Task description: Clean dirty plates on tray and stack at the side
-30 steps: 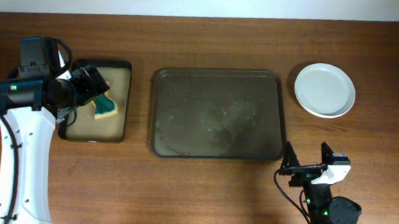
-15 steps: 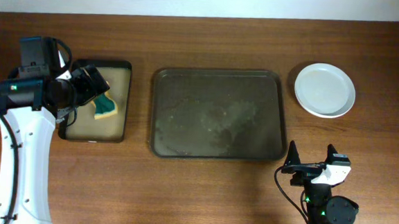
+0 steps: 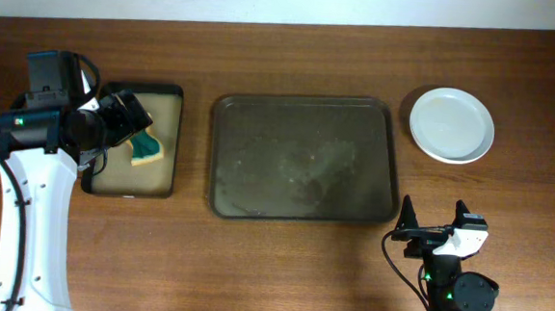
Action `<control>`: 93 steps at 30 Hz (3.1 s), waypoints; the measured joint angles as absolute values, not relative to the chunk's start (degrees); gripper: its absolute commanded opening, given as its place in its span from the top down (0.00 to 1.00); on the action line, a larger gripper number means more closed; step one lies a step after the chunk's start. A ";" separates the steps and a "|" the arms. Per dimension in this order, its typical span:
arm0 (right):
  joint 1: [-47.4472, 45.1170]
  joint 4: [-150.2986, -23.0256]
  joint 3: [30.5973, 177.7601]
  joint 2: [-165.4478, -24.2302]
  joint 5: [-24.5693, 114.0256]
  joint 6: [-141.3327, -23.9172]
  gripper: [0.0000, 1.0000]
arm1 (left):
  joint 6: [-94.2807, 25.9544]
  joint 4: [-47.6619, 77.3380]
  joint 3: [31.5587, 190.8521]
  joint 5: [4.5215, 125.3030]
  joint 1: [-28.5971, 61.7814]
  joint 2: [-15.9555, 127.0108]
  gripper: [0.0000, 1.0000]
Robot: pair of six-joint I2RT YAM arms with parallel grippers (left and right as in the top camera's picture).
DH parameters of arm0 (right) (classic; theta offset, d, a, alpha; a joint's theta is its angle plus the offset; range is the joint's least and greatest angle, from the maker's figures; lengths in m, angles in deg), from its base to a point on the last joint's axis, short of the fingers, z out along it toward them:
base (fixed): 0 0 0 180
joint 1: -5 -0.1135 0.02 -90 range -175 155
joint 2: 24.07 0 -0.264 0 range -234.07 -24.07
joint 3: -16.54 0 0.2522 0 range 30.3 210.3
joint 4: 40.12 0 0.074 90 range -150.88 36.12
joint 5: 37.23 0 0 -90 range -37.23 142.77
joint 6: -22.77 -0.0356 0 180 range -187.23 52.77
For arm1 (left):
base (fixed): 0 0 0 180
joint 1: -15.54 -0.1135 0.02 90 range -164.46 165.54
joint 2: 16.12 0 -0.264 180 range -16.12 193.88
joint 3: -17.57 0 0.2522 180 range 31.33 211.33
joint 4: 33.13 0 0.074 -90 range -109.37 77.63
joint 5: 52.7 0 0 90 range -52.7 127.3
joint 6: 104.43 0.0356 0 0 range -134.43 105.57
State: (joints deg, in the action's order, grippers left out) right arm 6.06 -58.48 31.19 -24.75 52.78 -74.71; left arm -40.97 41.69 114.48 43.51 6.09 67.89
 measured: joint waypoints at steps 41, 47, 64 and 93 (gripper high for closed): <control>6.06 -58.37 31.14 -24.69 52.96 -74.71 0.01 | -22.33 -15.29 35.41 30.23 17.94 -12.72 0.01; 6.06 -58.37 31.14 -24.69 52.98 -74.69 0.02 | -22.33 -16.45 32.28 31.51 16.32 -15.17 0.01; 6.06 -58.37 31.14 -24.69 52.96 -74.69 0.02 | -14.46 -14.66 32.28 34.20 14.18 -15.23 0.01; 6.06 -58.37 31.14 -24.69 52.96 -74.71 0.01 | -15.62 -14.50 32.28 35.36 14.83 -15.23 0.01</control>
